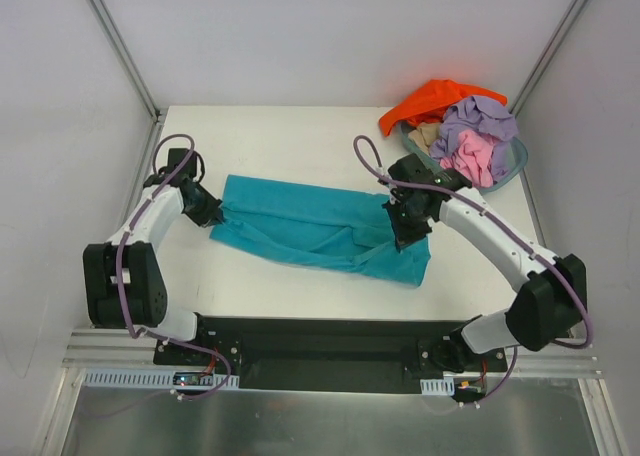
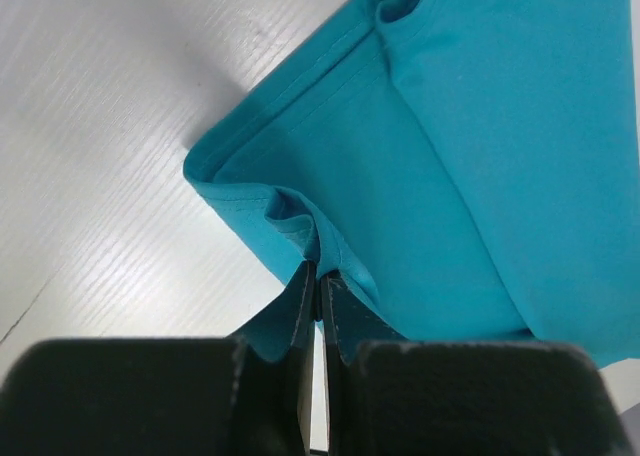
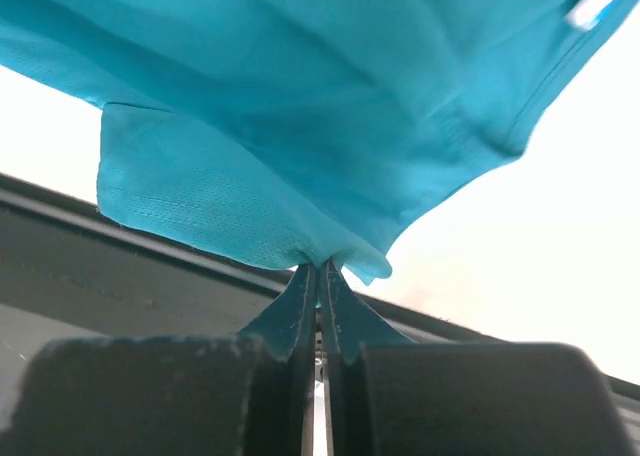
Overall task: Fold and stack the t-shirts
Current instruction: Fold the other side of the tshirt into a rectangle
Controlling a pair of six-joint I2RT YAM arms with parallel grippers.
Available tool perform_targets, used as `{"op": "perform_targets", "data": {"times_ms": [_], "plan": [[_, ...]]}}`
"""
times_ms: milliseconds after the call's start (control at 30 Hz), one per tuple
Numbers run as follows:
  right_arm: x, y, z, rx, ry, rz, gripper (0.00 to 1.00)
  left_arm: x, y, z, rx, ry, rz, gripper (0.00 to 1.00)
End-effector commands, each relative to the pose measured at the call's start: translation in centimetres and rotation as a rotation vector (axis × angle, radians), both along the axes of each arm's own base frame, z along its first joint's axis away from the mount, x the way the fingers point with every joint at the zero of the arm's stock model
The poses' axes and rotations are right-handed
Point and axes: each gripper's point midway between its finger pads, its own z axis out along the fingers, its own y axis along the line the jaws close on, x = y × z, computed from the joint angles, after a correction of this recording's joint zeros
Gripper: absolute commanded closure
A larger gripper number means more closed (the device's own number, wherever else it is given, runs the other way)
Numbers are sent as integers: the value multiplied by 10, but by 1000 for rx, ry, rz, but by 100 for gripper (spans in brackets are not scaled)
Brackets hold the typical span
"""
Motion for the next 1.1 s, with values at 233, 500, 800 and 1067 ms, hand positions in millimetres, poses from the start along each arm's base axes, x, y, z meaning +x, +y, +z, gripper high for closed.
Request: {"op": "perform_targets", "data": {"times_ms": [233,500,800,1067], "plan": [[95,-13,9,-75,-94,-85,99,52,-1,0,1,9,-25,100],[135,-20,-4,-122,-96,-120,99,69,7,-16,40,46,1,95],[169,-23,-18,-172,-81,-176,58,89,8,-3,43,-2,-11,3],[145,-45,-16,-247,-95,-264,16,85,-24,25,4,-82,-126,1]]}}
